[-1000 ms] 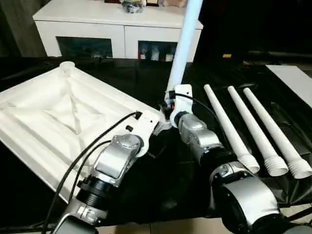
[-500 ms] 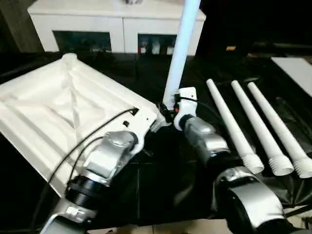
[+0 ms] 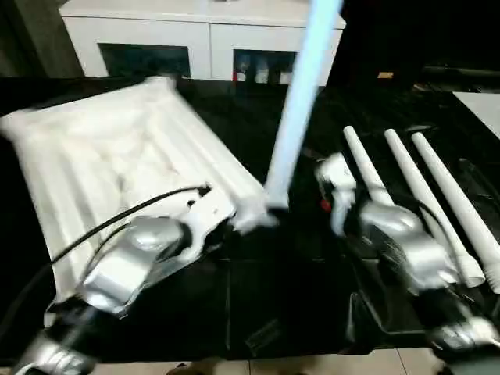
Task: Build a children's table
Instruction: Insert table leg to table base
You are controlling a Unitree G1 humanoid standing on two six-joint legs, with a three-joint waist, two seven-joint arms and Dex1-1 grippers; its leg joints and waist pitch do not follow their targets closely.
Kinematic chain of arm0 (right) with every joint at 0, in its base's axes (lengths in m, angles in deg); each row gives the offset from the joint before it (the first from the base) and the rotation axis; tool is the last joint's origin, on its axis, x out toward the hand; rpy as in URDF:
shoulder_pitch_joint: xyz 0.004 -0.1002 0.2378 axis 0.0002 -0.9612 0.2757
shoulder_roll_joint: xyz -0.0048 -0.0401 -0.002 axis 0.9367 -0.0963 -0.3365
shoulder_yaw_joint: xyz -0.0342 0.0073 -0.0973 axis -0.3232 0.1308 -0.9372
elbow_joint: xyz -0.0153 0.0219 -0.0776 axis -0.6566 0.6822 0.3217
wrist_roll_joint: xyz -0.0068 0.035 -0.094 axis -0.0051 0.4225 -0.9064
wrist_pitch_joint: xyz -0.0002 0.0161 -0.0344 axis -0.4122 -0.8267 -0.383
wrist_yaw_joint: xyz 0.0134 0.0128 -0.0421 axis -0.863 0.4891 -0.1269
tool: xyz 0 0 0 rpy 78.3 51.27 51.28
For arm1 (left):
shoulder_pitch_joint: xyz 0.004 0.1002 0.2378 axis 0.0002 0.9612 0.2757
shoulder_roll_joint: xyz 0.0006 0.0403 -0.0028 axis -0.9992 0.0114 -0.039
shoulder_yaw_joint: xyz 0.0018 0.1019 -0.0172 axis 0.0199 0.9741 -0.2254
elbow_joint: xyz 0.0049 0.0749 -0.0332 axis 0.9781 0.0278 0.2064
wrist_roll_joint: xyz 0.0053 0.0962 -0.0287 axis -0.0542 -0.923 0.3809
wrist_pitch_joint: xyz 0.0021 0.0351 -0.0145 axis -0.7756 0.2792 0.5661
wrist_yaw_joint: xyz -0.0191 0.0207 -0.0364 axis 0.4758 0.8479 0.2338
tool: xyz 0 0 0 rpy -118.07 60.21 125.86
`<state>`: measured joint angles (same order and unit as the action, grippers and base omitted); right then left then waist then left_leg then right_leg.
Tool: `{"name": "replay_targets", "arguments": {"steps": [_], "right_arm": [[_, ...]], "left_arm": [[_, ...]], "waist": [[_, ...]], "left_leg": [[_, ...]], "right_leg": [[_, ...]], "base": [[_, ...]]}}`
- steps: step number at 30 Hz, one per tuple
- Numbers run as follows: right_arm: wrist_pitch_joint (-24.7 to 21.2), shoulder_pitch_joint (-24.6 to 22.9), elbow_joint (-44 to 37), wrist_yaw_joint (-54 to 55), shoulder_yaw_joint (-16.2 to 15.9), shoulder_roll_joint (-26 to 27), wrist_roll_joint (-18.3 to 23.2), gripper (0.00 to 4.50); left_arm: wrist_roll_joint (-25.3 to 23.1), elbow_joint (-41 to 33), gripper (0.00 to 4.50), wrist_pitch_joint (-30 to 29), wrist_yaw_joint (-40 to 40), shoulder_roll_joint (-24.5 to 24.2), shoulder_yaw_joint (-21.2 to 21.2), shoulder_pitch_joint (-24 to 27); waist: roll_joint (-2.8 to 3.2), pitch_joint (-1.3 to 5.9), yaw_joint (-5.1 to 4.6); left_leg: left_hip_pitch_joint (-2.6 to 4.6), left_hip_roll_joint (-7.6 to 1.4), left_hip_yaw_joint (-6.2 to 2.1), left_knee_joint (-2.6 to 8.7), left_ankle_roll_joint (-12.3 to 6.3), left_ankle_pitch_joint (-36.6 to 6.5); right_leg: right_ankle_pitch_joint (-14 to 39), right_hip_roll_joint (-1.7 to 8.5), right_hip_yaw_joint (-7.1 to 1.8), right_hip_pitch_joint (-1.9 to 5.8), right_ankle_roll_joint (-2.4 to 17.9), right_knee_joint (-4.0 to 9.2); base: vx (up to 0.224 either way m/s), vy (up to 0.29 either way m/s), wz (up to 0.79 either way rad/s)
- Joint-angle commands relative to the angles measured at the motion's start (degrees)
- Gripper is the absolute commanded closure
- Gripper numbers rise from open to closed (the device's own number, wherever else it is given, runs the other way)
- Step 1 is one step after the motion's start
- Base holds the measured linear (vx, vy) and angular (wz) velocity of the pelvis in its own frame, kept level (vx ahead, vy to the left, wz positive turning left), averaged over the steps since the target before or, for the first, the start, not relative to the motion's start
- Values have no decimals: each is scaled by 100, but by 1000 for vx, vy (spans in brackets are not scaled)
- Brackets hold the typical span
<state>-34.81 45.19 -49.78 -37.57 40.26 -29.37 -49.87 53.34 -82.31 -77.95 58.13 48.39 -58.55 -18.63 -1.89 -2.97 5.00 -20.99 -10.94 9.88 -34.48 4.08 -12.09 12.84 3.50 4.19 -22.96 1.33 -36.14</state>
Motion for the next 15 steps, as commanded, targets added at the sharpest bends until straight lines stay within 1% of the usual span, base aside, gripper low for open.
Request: {"name": "replay_targets", "arguments": {"steps": [1,2,4,5,6,9,11,12,13,14,15], "right_arm": [[-101,-128,-278,-320,-113,-203,26,23],[-114,-205,-329,-405,-141,-280,24,23],[-50,-252,-274,-431,-151,-284,6,23],[-103,-281,-287,-413,-140,-285,11,23],[-30,-288,-226,-434,-184,-307,-62,23],[87,-310,-113,-514,-280,-364,-227,23],[99,-319,-86,-521,-288,-386,-270,47],[95,-323,-88,-523,-280,-391,-279,47],[92,-308,-52,-470,-215,-366,-262,60],[90,-305,-47,-460,-199,-360,-257,74],[90,-305,-46,-458,-195,-358,-256,74]], "left_arm": [[218,-410,450,317,332,-4,118,-78],[238,-397,450,394,430,-65,122,-63],[266,-371,450,406,504,-120,110,-54],[268,-330,450,505,570,-161,98,-42],[240,-278,450,550,550,-166,84,-53],[176,-156,450,668,560,-180,54,-77],[154,-111,450,701,572,-184,44,-81],[144,-95,450,722,585,-193,44,-82],[135,-83,450,738,576,-198,36,-79],[137,-79,450,746,577,-202,34,-79],[137,-78,450,748,577,-203,34,-80]], "waist": [[56,334,-48],[45,335,-43],[46,339,-40],[36,344,-50],[22,350,-61],[25,348,-63],[25,352,-56],[28,358,-53],[39,360,-47],[36,366,-44],[35,371,-41]], "left_leg": [[86,-297,-55,401,-347,-226],[91,-296,-50,402,-309,-251],[84,-279,-47,397,-261,-276],[69,-269,-50,396,-255,-268],[66,-263,-47,388,-265,-243],[65,-258,-38,381,-264,-279],[69,-256,-38,376,-273,-265],[74,-260,-38,373,-278,-246],[75,-258,-38,370,-287,-207],[78,-261,-39,366,-302,-158],[81,-260,-37,360,-317,-119]], "right_leg": [[-372,469,-354,351,1440,340],[-358,462,-360,343,1420,339],[-334,463,-365,346,1394,335],[-350,464,-368,359,1385,337],[-372,460,-369,358,1382,334],[-295,455,-373,349,1382,342],[-302,452,-373,351,1374,339],[-342,453,-375,348,1385,331],[-408,447,-372,346,1398,323],[-487,441,-369,345,1412,313],[-567,438,-367,343,1437,304]], "base": [[0,0,0],[0,0,0],[0,0,0],[0,0,0],[0,0,0],[0,0,0],[0,0,0],[0,0,0],[0,0,0],[0,0,0],[0,0,0]]}}
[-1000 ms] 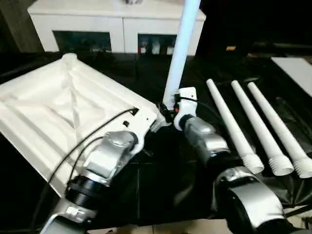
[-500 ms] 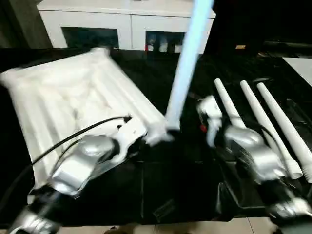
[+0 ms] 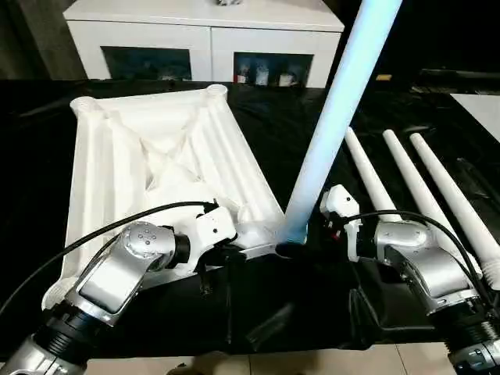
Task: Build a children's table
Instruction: Insert table leg to table base
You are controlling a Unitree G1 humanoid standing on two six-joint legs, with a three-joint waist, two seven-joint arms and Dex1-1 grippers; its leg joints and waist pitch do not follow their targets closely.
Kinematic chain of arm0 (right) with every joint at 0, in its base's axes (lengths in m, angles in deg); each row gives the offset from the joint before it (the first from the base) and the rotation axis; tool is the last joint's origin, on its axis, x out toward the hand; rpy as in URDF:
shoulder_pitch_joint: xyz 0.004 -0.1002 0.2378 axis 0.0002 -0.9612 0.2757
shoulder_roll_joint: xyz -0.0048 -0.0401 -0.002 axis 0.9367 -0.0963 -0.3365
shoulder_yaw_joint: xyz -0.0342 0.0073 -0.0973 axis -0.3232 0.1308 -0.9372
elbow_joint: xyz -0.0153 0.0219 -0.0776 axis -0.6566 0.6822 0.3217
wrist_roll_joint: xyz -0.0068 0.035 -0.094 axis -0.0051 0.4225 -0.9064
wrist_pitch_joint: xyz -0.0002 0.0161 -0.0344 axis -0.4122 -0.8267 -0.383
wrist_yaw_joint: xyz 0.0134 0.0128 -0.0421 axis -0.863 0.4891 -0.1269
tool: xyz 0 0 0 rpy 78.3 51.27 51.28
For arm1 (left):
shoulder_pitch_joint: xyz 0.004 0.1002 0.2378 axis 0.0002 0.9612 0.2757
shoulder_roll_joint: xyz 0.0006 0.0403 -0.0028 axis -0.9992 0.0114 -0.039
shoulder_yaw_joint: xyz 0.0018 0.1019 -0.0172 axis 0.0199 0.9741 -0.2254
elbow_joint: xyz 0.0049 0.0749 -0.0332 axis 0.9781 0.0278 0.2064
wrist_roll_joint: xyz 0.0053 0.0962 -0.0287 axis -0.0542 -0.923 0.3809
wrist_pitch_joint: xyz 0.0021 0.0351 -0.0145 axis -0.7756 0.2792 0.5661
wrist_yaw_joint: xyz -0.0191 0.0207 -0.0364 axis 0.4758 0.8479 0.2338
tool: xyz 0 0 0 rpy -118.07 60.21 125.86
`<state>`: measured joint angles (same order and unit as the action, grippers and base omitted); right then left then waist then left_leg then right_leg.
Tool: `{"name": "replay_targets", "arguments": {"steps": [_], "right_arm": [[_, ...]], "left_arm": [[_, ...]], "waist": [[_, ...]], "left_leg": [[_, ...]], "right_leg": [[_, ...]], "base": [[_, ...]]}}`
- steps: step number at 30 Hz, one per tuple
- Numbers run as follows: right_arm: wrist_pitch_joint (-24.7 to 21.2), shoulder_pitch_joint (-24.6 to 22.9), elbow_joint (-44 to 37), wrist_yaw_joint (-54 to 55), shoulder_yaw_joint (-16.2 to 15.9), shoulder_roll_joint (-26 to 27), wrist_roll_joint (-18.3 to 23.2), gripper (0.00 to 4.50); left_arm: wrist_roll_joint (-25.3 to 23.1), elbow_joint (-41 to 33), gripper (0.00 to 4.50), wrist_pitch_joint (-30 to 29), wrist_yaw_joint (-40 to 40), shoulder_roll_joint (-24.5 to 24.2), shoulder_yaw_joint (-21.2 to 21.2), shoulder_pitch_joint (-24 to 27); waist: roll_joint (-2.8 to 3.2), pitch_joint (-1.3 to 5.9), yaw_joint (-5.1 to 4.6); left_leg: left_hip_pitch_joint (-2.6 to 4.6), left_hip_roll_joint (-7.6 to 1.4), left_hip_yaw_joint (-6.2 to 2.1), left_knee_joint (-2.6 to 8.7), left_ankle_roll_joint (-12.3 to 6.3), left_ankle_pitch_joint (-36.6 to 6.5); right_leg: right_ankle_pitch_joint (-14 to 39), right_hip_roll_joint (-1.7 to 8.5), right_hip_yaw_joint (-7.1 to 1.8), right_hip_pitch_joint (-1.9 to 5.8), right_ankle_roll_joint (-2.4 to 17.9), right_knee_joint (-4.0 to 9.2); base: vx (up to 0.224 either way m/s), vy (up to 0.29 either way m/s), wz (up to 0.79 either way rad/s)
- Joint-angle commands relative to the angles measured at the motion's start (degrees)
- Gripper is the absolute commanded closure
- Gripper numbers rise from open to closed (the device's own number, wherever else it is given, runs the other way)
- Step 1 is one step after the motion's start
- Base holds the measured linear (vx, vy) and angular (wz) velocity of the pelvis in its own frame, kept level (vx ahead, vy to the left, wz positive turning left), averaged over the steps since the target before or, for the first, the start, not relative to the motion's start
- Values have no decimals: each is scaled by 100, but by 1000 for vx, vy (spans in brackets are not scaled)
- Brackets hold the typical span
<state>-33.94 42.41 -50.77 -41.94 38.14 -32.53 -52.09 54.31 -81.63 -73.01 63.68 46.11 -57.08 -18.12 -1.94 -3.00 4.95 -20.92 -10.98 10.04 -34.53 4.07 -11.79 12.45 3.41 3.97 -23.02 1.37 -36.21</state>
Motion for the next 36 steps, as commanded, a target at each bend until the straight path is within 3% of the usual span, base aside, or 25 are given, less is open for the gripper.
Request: {"name": "replay_targets", "arguments": {"steps": [1,10,17,19,20,21,24,27,29,31,35,36], "right_arm": [[1,-21,71,-18,32,-33,-25,83],[125,-52,234,9,15,51,-128,165],[126,-65,529,415,-1,317,-276,176],[111,-32,685,703,29,462,-358,177],[16,62,1022,1329,123,815,-448,178],[-23,118,1192,1670,181,999,-489,178],[-147,260,1520,2333,294,1346,-557,178],[-186,660,2270,3619,474,2035,-705,178],[-182,938,2745,4304,638,2380,-684,178],[-162,1026,2903,4503,704,2488,-686,178],[229,1552,3600,4886,994,2986,-533,178],[366,1621,3671,4716,1004,3033,-532,178]], "left_arm": [[43,-136,450,269,29,22,-112,-130],[15,-58,450,374,70,21,-90,-133],[15,-27,450,251,14,58,-114,-111],[9,13,450,140,-103,143,-138,-128],[-30,142,450,-159,-467,414,-197,-206],[-73,230,450,-312,-701,578,-232,-258],[-193,425,450,-556,-1165,899,-278,-379],[-371,766,450,-1113,-2045,1606,-382,-645],[-449,994,450,-1320,-2575,2022,-503,-813],[-480,1068,450,-1355,-2747,2139,-537,-864],[-743,1349,450,-1205,-3160,2406,-461,-1053],[-763,1318,450,-1190,-3157,2391,-461,-1045]], "waist": [[50,373,-35],[65,384,-24],[64,377,-43],[67,359,-57],[70,328,-101],[78,299,-138],[70,267,-234],[66,274,-310],[70,294,-331],[62,305,-322],[83,346,-307],[40,342,-310]], "left_leg": [[69,-252,-52,363,-324,-146],[68,-248,-58,359,-307,-220],[60,-242,-64,373,-231,-361],[68,-244,-61,387,-164,-504],[71,-238,-52,408,-71,-668],[106,-235,-67,436,56,-1012],[157,-227,-108,457,223,-1571],[158,-222,-126,454,290,-1612],[134,-213,-139,446,305,-1530],[121,-212,-134,444,249,-1493],[95,-201,-112,432,160,-1204],[64,-213,-116,438,113,-1123]], "right_leg": [[-550,447,-347,352,1443,309],[-529,445,-339,364,1468,308],[-319,444,-331,368,1421,329],[-89,450,-334,356,1396,354],[191,445,-336,335,1370,388],[794,462,-331,331,1288,464],[1965,477,-324,291,975,582],[2191,490,-327,257,891,601],[2162,491,-319,271,843,603],[1977,482,-321,273,797,603],[1258,468,-325,294,929,535],[1124,477,-321,316,951,512]], "base": [[0,0,0],[0,0,0],[0,0,0],[0,0,0],[0,0,0],[0,0,0],[-34,1,-1],[0,0,0],[0,0,0],[0,0,0],[0,0,0],[0,0,0]]}}
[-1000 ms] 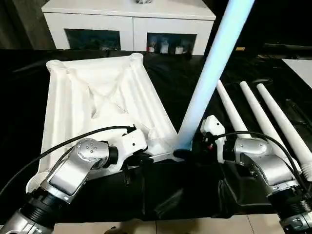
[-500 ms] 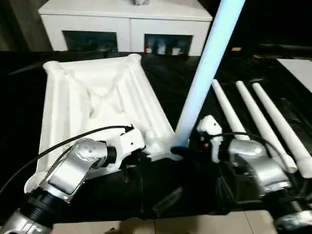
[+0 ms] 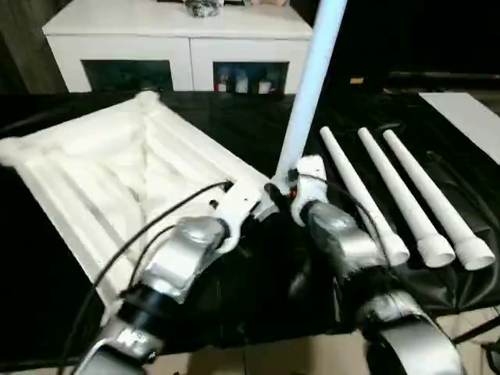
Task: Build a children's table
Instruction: Insert table leg to table base
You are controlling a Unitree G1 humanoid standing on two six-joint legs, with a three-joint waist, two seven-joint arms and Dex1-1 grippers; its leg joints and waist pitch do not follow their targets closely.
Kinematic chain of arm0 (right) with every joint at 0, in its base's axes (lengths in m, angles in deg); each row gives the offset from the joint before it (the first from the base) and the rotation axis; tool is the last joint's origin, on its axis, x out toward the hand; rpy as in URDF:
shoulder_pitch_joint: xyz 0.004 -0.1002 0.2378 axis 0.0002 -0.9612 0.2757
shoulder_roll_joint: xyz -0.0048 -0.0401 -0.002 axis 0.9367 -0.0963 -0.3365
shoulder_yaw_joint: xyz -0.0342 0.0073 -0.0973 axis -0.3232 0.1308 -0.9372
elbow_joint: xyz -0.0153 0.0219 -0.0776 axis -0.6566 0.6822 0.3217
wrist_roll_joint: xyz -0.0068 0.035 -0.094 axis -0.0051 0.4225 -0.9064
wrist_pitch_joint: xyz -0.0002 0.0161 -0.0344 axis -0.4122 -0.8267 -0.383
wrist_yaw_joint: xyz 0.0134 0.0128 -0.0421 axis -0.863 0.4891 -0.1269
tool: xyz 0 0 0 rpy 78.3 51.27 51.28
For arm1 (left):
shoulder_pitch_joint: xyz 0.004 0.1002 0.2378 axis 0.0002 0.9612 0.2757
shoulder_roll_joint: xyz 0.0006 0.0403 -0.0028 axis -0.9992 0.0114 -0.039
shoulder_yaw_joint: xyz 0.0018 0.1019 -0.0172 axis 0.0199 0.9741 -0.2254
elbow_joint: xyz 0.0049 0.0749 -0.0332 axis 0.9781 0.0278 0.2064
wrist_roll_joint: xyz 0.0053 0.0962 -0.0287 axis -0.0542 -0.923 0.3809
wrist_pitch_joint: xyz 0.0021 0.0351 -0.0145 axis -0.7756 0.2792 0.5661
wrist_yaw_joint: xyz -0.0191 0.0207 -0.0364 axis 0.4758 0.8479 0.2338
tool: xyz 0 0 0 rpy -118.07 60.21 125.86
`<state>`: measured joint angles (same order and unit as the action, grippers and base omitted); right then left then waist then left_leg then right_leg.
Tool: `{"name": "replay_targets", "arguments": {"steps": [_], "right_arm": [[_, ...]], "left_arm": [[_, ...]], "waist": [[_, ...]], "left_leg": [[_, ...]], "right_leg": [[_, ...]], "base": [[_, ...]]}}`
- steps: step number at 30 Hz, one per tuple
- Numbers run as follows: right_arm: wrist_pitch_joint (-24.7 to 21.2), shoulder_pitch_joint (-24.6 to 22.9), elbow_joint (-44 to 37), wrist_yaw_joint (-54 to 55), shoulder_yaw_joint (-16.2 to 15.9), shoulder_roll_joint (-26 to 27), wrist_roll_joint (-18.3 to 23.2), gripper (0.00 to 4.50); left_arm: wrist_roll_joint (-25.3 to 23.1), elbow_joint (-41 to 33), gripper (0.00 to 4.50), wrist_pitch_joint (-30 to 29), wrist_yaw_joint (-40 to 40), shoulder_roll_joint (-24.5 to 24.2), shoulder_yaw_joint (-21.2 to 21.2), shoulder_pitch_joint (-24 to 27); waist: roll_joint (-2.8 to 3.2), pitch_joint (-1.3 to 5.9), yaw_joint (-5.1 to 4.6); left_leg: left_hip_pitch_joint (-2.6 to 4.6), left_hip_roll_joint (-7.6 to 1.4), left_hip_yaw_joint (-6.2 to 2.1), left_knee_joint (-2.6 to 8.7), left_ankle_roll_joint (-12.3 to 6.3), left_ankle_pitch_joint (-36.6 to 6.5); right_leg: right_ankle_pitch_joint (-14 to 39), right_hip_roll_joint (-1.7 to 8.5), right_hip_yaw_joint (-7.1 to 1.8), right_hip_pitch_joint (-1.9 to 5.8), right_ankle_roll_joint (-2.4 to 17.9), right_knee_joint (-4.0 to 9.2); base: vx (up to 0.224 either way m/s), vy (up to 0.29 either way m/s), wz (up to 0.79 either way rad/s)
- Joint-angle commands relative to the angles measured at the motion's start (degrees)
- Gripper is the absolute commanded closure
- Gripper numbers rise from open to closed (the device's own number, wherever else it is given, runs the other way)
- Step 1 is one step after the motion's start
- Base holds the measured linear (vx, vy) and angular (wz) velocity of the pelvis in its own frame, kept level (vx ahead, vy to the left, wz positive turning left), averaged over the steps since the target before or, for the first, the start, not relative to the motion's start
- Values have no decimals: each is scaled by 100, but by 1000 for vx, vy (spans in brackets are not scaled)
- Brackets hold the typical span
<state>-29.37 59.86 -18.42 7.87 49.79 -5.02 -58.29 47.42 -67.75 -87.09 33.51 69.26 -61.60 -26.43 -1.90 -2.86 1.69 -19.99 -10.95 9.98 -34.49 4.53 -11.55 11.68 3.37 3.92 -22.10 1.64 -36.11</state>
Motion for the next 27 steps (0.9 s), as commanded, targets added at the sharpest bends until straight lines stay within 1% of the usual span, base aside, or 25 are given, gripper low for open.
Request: {"name": "replay_targets", "arguments": {"steps": [1,2,3,4,5,6,7,8,9,10,11,12,13,14,15,16,17,18,19,20,21,23,25,26,27], "right_arm": [[-51,-111,450,-320,-164,288,84,178],[87,-86,432,-526,-113,302,147,178],[186,-74,386,-636,-62,304,200,143],[186,-74,386,-636,-62,304,200,122],[346,-87,150,-924,-15,213,296,106],[371,-94,90,-983,-28,168,285,106],[405,-103,24,-1045,-46,114,259,100],[409,-128,-63,-1142,-92,55,231,91],[378,-179,-207,-1285,-152,-19,217,82],[384,-193,-249,-1381,-172,-53,202,74],[349,-300,-523,-1624,-314,-213,148,67],[256,-440,-874,-1942,-493,-441,85,52],[172,-562,-1179,-2174,-616,-628,57,52],[65,-692,-1492,-2430,-701,-815,51,37],[5,-760,-1653,-2571,-728,-911,56,25],[-51,-883,-1923,-2862,-796,-1132,54,25],[-90,-996,-2156,-3134,-864,-1341,48,25],[-136,-1099,-2356,-3414,-935,-1555,60,25],[-136,-1199,-2524,-3706,-1021,-1770,63,25],[-125,-1263,-2618,-3900,-1084,-1909,65,25],[-111,-1329,-2716,-4102,-1153,-2049,82,25],[-116,-1439,-2891,-4376,-1245,-2269,130,25],[-92,-1490,-2969,-4450,-1263,-2356,129,25],[-77,-1519,-3013,-4458,-1246,-2391,97,25],[-73,-1532,-3004,-4470,-1228,-2417,57,25]], "left_arm": [[-76,-86,450,218,-141,69,-12,-209],[-101,-123,450,223,-103,8,-5,-185],[-125,-163,450,289,-44,-68,9,-156],[-123,-175,450,291,-32,-83,9,-149],[-92,-342,450,367,165,-302,27,-51],[-74,-381,450,345,204,-361,24,-26],[-58,-430,450,298,237,-426,16,6],[-54,-447,450,266,240,-445,8,18],[-72,-477,450,387,353,-545,65,49],[-93,-488,450,488,430,-602,104,67],[-93,-551,450,537,559,-722,132,129],[-60,-640,450,655,786,-879,177,213],[-23,-718,450,653,920,-985,181,283],[9,-795,450,748,1078,-1116,206,359],[27,-836,450,815,1167,-1191,223,402],[113,-940,450,869,1398,-1348,259,490],[175,-1036,450,1045,1651,-1516,317,576],[304,-1171,450,1242,2006,-1690,370,681],[448,-1339,450,1265,2346,-1865,418,781],[521,-1454,450,1289,2558,-1987,459,841],[546,-1518,450,1299,2685,-2079,485,876],[552,-1543,450,1303,2764,-2159,467,903],[554,-1540,450,1316,2787,-2173,437,914],[571,-1539,450,1354,2814,-2198,424,922],[588,-1530,450,1395,2817,-2216,408,925]], "waist": [[51,329,28],[48,329,25],[53,330,25],[52,335,29],[58,347,32],[60,362,31],[72,366,29],[69,384,35],[75,392,59],[75,392,59],[94,387,62],[87,387,94],[106,378,105],[114,382,97],[102,377,106],[112,369,104],[123,357,112],[102,345,124],[106,342,130],[120,322,130],[122,319,149],[115,296,184],[120,293,198],[99,301,200],[72,307,193]], "left_leg": [[-32,-213,-106,429,52,-1100],[-33,-215,-100,427,21,-1033],[-33,-220,-98,429,-4,-1022],[-33,-218,-97,425,-22,-1004],[-38,-220,-94,419,-55,-944],[-65,-218,-99,411,-118,-811],[-75,-224,-102,411,-136,-742],[-64,-222,-89,387,-195,-581],[-58,-218,-78,370,-262,-413],[-58,-218,-78,370,-262,-413],[-58,-228,-69,374,-328,-346],[-43,-231,-75,368,-349,-312],[-52,-236,-78,369,-356,-279],[-52,-245,-72,368,-369,-314],[-52,-243,-72,376,-375,-385],[-51,-244,-68,380,-368,-434],[-51,-241,-76,388,-334,-573],[-51,-251,-82,397,-312,-681],[-43,-258,-82,404,-301,-732],[-33,-260,-67,410,-260,-821],[-2,-258,-61,412,-219,-949],[24,-266,-44,421,-186,-1091],[13,-270,-57,440,-131,-1127],[-2,-273,-72,444,-98,-1088],[-15,-260,-67,438,-91,-1041]], "right_leg": [[1143,485,-315,230,932,497],[1016,477,-317,230,955,487],[943,478,-317,235,990,478],[909,479,-317,238,1005,475],[774,481,-321,249,1047,453],[537,486,-325,277,1088,424],[420,485,-325,278,1113,410],[182,473,-322,267,1182,385],[-107,462,-324,264,1275,360],[-107,462,-324,264,1275,360],[-288,458,-318,252,1389,340],[-346,439,-306,269,1374,347],[-412,434,-311,275,1357,335],[-462,443,-313,262,1377,331],[-396,443,-315,273,1367,345],[-346,447,-320,265,1379,348],[-134,447,-317,269,1357,373],[27,454,-324,274,1296,391],[116,457,-325,272,1285,392],[271,451,-335,237,1284,408],[489,444,-329,214,1277,434],[726,437,-341,181,1247,462],[826,444,-343,188,1204,466],[811,453,-339,204,1187,455],[785,451,-342,213,1166,456]], "base": [[0,0,0],[0,0,0],[0,0,0],[0,0,0],[0,0,0],[0,0,0],[0,0,0],[0,0,0],[0,0,0],[0,0,0],[0,0,0],[0,0,0],[0,0,0],[0,0,0],[0,0,0],[0,0,0],[0,0,0],[0,0,0],[0,0,0],[0,0,0],[0,0,0],[0,0,0],[0,0,0],[0,0,0],[0,0,0]]}}
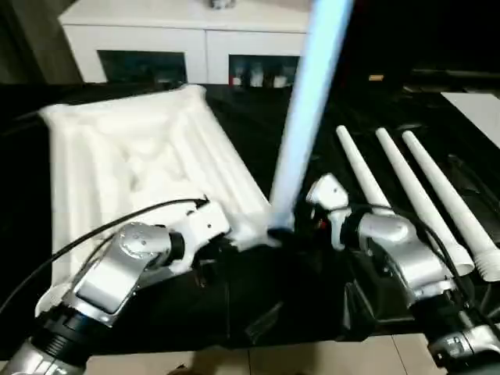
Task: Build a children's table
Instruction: Insert table leg to table base
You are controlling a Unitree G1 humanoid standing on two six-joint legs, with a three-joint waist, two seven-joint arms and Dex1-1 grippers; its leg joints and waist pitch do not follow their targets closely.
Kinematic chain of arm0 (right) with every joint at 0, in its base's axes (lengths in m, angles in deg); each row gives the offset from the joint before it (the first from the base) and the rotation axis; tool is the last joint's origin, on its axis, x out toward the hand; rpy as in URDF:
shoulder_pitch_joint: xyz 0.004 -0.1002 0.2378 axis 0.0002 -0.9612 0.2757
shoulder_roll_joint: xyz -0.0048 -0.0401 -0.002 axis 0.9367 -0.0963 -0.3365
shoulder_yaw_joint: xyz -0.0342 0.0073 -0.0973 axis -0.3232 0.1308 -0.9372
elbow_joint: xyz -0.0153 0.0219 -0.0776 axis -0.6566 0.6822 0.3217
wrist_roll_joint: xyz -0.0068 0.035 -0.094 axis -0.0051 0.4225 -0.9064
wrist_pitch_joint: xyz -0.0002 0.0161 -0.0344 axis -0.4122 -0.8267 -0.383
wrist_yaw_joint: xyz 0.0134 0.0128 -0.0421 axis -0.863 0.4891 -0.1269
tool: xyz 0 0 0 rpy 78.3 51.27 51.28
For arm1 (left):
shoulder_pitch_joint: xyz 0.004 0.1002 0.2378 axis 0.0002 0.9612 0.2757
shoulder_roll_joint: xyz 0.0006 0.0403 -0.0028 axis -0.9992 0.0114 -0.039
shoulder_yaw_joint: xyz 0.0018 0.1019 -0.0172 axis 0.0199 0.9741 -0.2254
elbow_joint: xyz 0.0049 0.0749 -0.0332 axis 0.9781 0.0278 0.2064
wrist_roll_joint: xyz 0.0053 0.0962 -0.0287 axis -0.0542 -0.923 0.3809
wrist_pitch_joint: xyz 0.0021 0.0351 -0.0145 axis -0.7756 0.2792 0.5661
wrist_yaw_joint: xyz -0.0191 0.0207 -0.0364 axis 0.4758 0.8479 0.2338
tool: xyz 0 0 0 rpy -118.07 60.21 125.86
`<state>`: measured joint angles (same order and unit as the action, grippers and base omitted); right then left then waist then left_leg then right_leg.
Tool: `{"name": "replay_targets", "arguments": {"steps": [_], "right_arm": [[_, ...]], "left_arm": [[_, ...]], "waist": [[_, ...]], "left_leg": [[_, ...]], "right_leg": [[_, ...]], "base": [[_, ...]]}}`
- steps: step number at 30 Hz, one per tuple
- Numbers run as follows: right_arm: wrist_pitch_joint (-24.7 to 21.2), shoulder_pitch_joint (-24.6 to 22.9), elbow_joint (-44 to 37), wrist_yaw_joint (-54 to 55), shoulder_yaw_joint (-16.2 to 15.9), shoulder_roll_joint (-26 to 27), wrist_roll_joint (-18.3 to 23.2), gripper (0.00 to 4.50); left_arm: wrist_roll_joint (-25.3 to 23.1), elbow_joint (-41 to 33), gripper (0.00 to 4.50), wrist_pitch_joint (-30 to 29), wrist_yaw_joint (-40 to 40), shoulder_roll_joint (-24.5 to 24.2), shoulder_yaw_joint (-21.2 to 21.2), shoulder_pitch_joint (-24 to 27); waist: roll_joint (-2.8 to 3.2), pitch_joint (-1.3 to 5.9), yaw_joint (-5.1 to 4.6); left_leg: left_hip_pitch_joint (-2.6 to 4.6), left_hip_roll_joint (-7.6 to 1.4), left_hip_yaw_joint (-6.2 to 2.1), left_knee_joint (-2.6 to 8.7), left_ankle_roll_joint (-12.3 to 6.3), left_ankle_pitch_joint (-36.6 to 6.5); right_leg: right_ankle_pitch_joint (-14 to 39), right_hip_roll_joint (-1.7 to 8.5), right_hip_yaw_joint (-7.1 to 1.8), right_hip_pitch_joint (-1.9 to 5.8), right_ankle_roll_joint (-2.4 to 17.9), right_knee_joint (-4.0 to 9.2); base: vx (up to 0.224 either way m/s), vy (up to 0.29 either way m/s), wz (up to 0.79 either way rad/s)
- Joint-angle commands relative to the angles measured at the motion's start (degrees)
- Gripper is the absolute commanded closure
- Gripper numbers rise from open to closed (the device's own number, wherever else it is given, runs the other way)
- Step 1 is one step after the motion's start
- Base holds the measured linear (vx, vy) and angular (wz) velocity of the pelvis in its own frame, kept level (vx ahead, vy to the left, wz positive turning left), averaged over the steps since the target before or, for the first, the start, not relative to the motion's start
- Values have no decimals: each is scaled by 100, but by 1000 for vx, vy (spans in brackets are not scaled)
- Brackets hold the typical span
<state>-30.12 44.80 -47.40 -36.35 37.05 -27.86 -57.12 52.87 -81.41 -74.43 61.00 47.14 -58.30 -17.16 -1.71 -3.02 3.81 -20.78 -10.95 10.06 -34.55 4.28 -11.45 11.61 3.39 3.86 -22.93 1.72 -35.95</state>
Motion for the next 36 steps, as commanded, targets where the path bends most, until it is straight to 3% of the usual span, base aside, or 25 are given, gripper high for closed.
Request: {"name": "replay_targets", "arguments": {"steps": [1,5,6,10,11,19,23,27,28,32,34,35,36], "right_arm": [[3,-26,-103,-51,47,-136,-65,25],[-18,-53,-75,-209,-22,-214,-112,25],[-16,-60,-74,-210,-28,-218,-113,51],[-32,-50,-2,-164,30,-173,-70,72],[-55,-51,1,-180,34,-167,-44,96],[-79,-105,38,-225,53,-101,-3,153],[-223,-123,131,-83,218,58,158,180],[-297,-20,607,742,449,462,69,184],[-292,13,731,997,496,578,20,185],[-287,281,1518,2704,732,1278,-349,186],[-278,295,1554,2773,735,1302,-370,186],[-268,393,1775,3170,807,1474,-423,186],[-227,554,2102,3657,894,1705,-452,186]], "left_arm": [[47,-162,450,133,68,-6,75,-2],[57,-158,450,157,124,-31,46,3],[52,-159,450,162,129,-32,45,3],[40,-132,450,185,135,-15,28,-9],[47,-127,450,191,136,-18,29,-10],[67,-94,450,207,166,-32,39,-12],[122,-156,450,162,225,-56,34,54],[117,-107,450,-51,21,124,6,27],[92,-67,450,-135,-96,213,-5,-9],[-145,356,450,-607,-1079,962,-126,-324],[-156,380,450,-624,-1124,997,-133,-340],[-217,522,450,-771,-1383,1201,-182,-436],[-289,784,450,-916,-1809,1511,-298,-603]], "waist": [[56,328,-15],[46,335,-21],[58,336,-22],[66,345,-26],[59,345,-27],[62,353,-18],[56,352,-25],[66,321,-58],[67,299,-89],[71,275,-196],[52,287,-224],[45,291,-234],[86,293,-242]], "left_leg": [[65,-257,-76,439,-65,-1023],[45,-240,-70,418,-129,-900],[43,-243,-73,418,-141,-856],[50,-248,-74,414,-159,-808],[49,-244,-72,411,-161,-816],[49,-245,-73,405,-173,-755],[43,-244,-74,407,-184,-755],[68,-245,-75,435,-78,-1028],[48,-231,-88,451,1,-1168],[94,-212,-125,467,198,-1643],[88,-193,-142,458,236,-1712],[79,-210,-137,460,197,-1668],[99,-201,-130,447,202,-1696]], "right_leg": [[768,453,-338,296,1161,430],[696,450,-338,310,1156,428],[688,452,-335,307,1157,427],[521,439,-329,303,1211,406],[526,437,-329,304,1211,409],[447,440,-328,314,1239,392],[447,444,-328,319,1244,392],[892,449,-328,293,1187,440],[1168,453,-327,296,1136,465],[2168,463,-316,251,855,571],[2493,475,-297,252,709,612],[2428,480,-315,244,681,612],[2397,462,-312,197,702,608]], "base": [[0,0,0],[0,0,0],[0,0,0],[0,0,0],[0,0,0],[0,0,0],[0,0,0],[0,0,0],[0,0,0],[0,0,0],[0,0,0],[0,0,0],[0,0,0]]}}
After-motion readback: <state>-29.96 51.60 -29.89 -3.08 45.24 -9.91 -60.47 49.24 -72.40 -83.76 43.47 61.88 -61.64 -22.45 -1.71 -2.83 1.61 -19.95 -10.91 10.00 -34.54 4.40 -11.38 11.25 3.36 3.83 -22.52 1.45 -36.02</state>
